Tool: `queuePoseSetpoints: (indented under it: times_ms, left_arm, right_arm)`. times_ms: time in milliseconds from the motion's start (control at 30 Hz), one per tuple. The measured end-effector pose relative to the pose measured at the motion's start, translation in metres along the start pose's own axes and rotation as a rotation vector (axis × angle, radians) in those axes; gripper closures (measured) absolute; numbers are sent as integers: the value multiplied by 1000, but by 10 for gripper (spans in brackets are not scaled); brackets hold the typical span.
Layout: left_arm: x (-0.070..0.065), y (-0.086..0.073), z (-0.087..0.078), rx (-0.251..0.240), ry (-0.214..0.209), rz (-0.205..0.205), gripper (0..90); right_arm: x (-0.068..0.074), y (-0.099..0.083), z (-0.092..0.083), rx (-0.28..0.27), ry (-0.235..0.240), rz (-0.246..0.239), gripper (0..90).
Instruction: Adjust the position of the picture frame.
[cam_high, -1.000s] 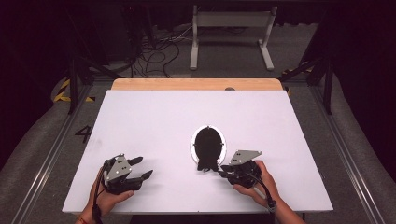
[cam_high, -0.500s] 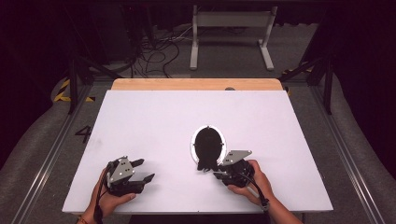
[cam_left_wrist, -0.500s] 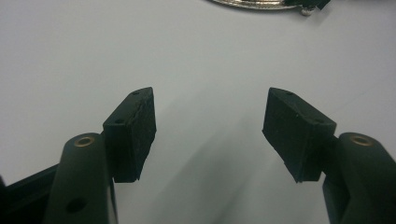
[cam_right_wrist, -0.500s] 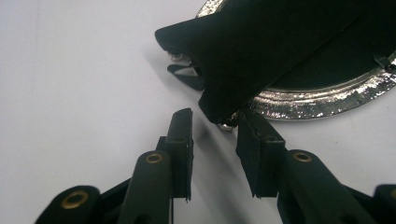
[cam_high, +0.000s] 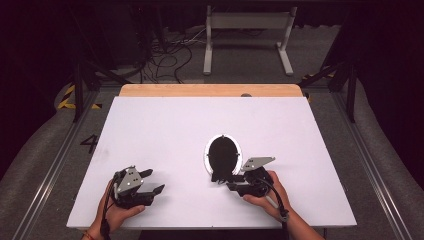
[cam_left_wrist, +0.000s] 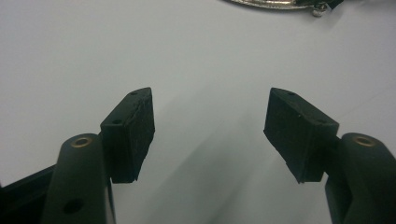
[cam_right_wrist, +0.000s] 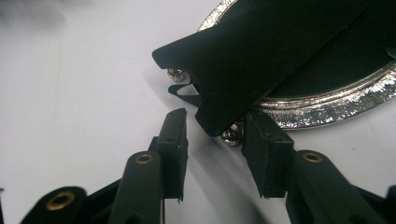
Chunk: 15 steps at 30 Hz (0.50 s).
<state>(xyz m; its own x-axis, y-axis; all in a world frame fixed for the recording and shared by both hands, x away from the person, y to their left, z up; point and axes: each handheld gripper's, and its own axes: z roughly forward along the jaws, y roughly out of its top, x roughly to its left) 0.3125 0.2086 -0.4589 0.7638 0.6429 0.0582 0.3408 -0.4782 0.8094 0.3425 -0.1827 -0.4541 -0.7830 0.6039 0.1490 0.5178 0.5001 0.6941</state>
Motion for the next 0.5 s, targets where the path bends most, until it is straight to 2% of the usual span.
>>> queuePoseSetpoints:
  times_ms: [267, 500]
  left_arm:
    - [0, -1, 2, 23, 6, 1, 327]
    - [-1, 0, 6, 34, 5, 6, 325]
  right_arm:
    - [-13, -3, 0, -52, 82, 118, 538]
    - [-23, -4, 1, -109, 159, 229, 567]
